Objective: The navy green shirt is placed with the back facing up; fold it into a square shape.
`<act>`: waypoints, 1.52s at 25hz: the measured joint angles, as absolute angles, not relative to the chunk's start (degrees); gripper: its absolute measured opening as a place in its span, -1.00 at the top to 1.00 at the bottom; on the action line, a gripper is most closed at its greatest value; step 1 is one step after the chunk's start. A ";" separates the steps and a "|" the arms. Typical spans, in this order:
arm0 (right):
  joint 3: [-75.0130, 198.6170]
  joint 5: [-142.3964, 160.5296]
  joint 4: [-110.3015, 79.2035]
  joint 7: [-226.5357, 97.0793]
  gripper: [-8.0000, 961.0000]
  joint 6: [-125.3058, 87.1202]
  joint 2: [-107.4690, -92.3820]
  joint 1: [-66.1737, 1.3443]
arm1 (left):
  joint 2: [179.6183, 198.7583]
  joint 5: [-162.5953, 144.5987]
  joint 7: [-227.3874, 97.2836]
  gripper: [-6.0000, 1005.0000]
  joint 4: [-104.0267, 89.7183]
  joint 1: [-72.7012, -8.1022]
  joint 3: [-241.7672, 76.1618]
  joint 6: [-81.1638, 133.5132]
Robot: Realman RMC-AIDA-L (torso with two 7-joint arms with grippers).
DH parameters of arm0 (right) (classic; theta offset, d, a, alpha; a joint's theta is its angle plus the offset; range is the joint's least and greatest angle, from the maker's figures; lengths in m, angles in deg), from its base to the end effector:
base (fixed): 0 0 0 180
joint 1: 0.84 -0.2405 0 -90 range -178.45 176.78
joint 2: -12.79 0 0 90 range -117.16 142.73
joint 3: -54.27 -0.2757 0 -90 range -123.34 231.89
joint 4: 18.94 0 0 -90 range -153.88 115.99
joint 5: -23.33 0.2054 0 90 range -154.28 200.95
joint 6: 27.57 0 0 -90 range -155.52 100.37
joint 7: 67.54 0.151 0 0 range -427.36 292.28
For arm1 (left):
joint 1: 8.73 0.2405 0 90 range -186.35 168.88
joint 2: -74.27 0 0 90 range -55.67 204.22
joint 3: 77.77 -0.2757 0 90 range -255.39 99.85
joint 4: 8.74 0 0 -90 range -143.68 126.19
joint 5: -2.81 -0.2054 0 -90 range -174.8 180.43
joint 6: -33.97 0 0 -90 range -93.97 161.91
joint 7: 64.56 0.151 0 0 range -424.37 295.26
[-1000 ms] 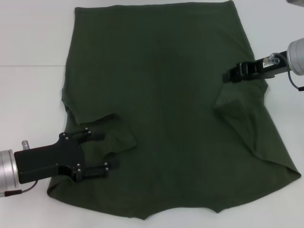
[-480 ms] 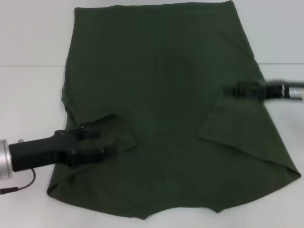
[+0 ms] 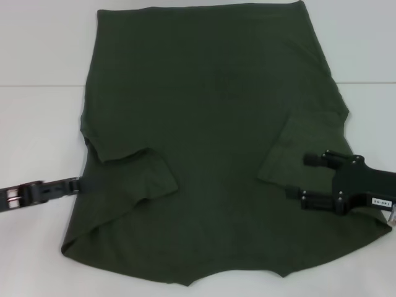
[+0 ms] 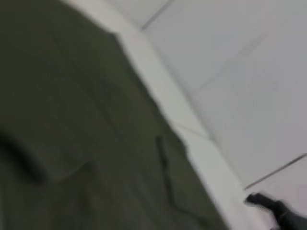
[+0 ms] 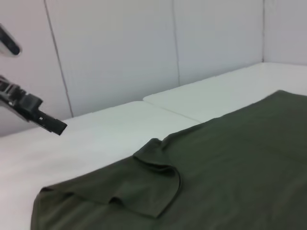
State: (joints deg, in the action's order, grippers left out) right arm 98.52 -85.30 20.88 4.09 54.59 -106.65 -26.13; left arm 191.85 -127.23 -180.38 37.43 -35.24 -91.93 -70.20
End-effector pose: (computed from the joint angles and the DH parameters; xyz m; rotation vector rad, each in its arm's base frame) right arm 0.2927 0.3340 -0.0141 -2.6108 0.5029 0.6153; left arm -0.3217 0.2973 0.0515 -2.3337 -1.5828 -0.8564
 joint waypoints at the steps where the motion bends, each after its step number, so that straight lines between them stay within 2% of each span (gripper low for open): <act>1: 98.57 -85.30 20.70 3.56 -0.87 54.59 -106.70 -26.15 | 191.50 -129.57 -183.06 -0.71 38.28 -35.24 -91.40 -70.27; 5: 99.25 -85.97 20.43 1.82 -0.86 55.05 -106.78 -26.50 | 189.91 -139.49 -192.68 -0.71 40.75 -36.61 -90.88 -70.68; 9: 100.66 -86.06 20.14 -2.54 -0.86 54.92 -106.89 -26.39 | 189.33 -143.59 -198.95 -0.71 40.41 -37.50 -90.44 -70.73; 38: 102.24 -86.00 18.23 -9.01 -0.85 55.32 -107.10 -25.88 | 189.22 -150.38 -209.30 -0.71 34.10 -38.69 -90.96 -60.27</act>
State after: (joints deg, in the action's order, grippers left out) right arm 102.24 -86.00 18.23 -9.01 55.32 -107.10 -25.88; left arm 189.22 -150.38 -209.30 34.10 -38.69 -90.96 -60.27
